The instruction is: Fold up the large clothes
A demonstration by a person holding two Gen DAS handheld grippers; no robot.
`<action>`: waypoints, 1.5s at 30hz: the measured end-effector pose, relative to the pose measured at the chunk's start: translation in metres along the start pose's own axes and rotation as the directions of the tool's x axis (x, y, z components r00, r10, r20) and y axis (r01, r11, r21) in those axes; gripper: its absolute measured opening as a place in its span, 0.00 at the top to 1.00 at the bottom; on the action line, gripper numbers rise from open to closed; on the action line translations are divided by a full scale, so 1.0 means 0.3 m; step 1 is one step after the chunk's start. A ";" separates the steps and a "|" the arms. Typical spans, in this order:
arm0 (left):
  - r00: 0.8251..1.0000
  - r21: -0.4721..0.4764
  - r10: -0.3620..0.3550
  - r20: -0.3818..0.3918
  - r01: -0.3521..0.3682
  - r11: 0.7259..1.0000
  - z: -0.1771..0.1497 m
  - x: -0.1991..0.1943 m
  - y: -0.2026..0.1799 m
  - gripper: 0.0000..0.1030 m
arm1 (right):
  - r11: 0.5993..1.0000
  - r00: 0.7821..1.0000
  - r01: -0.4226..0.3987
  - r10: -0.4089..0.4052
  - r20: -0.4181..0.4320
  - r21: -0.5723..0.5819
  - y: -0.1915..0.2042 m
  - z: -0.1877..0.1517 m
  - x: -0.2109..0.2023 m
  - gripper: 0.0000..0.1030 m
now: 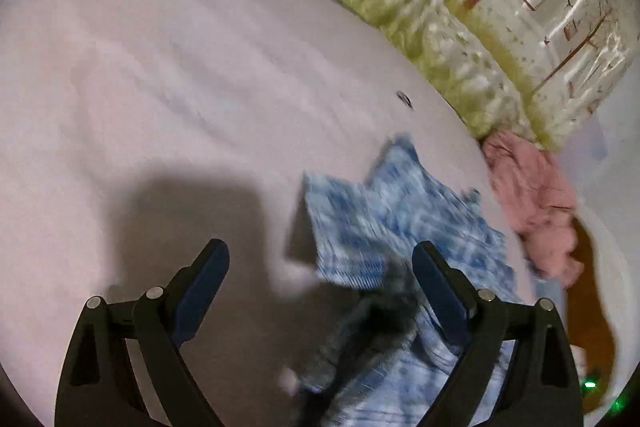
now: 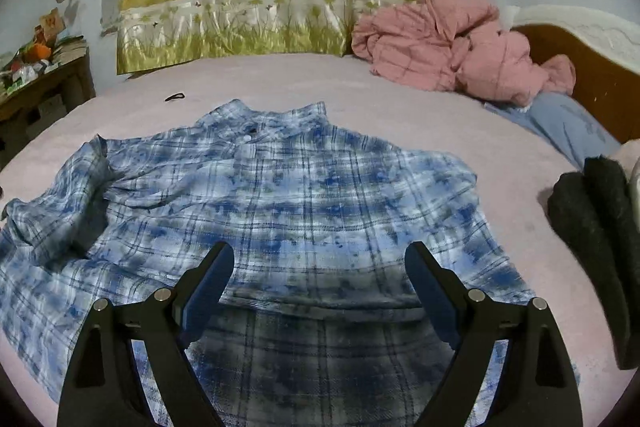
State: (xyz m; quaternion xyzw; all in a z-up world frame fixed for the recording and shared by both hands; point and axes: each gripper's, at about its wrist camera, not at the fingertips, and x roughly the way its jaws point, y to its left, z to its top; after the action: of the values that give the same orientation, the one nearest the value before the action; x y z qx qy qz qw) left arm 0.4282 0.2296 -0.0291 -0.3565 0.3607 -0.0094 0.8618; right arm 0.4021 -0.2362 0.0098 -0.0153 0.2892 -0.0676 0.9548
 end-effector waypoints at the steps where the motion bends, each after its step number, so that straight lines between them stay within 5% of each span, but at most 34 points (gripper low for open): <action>1: 1.000 -0.028 -0.021 -0.021 0.021 0.999 -0.008 0.012 0.008 0.11 | 1.000 1.000 -0.010 0.010 0.007 -0.007 0.006 -0.001 -0.012 0.14; 4: 0.996 -0.044 -0.082 -0.030 0.080 0.996 -0.020 0.017 0.003 0.14 | 0.998 0.998 -0.062 0.062 -0.010 0.010 0.000 -0.003 -0.011 0.14; 6: 0.995 -0.025 -0.102 0.009 0.103 0.994 -0.020 0.007 -0.006 0.47 | 0.997 0.997 -0.077 0.077 -0.021 0.030 -0.006 -0.003 -0.005 0.14; 7: 0.993 -0.008 -0.112 0.031 0.112 0.994 -0.017 -0.001 -0.012 0.81 | 0.997 0.997 -0.070 0.071 -0.020 0.027 -0.006 -0.002 -0.006 0.14; 8: 0.992 0.005 -0.110 0.055 0.110 0.994 -0.009 -0.009 -0.021 1.00 | 0.998 0.998 -0.060 0.060 -0.017 0.021 -0.004 -0.003 -0.006 0.14; 11: 0.979 0.063 -0.138 0.150 0.130 0.990 0.014 -0.056 -0.051 0.99 | 0.999 0.999 -0.042 0.042 -0.008 0.015 -0.004 -0.003 -0.011 0.14; 13: 0.954 0.139 -0.224 0.201 0.198 0.970 -0.006 -0.115 -0.101 0.99 | 0.999 0.999 -0.049 0.049 -0.006 0.024 -0.009 0.002 -0.013 0.14; 16: 0.925 0.310 -0.299 0.235 0.220 0.925 -0.072 -0.185 -0.219 0.99 | 0.998 0.999 -0.052 0.052 0.002 0.038 -0.019 0.005 -0.024 0.14; 19: 0.911 0.482 -0.355 0.211 0.219 0.848 -0.179 -0.212 -0.354 0.99 | 0.996 0.998 -0.064 0.063 0.016 0.059 -0.031 0.012 -0.043 0.14; 28: 0.961 0.761 -0.265 0.083 0.111 0.639 -0.545 -0.121 -0.651 0.99 | 0.976 0.976 -0.202 0.193 0.105 0.087 -0.042 0.041 -0.139 0.14; 30: 0.967 0.754 -0.254 0.027 0.148 0.641 -0.566 -0.088 -0.660 0.99 | 0.943 0.947 -0.314 0.302 0.113 0.110 -0.041 0.042 -0.149 0.14; 33: 0.973 0.707 -0.209 -0.098 0.216 0.673 -0.575 -0.006 -0.647 0.99 | 0.848 0.874 -0.485 0.478 0.086 0.212 -0.049 0.036 -0.115 0.14; 35: 0.966 0.670 -0.162 -0.200 0.255 0.697 -0.575 0.062 -0.626 0.99 | 0.804 0.839 -0.533 0.543 0.039 0.264 -0.039 0.024 -0.069 0.14; 40: 0.953 0.627 -0.134 -0.271 0.281 0.726 -0.589 0.096 -0.594 0.99 | 0.762 0.795 -0.540 0.602 -0.081 0.359 0.010 -0.027 0.065 0.35; 45: 0.959 0.674 -0.105 -0.262 0.260 0.691 -0.615 0.087 -0.607 0.99 | 0.761 0.785 -0.540 0.610 -0.111 0.360 0.104 -0.030 0.147 0.52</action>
State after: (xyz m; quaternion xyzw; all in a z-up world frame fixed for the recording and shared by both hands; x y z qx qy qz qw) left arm 0.3754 -0.0256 -0.0216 -0.0335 0.3780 -0.2679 0.8855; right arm 0.4371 -0.2112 -0.0240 0.2319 0.3698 0.1846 0.8805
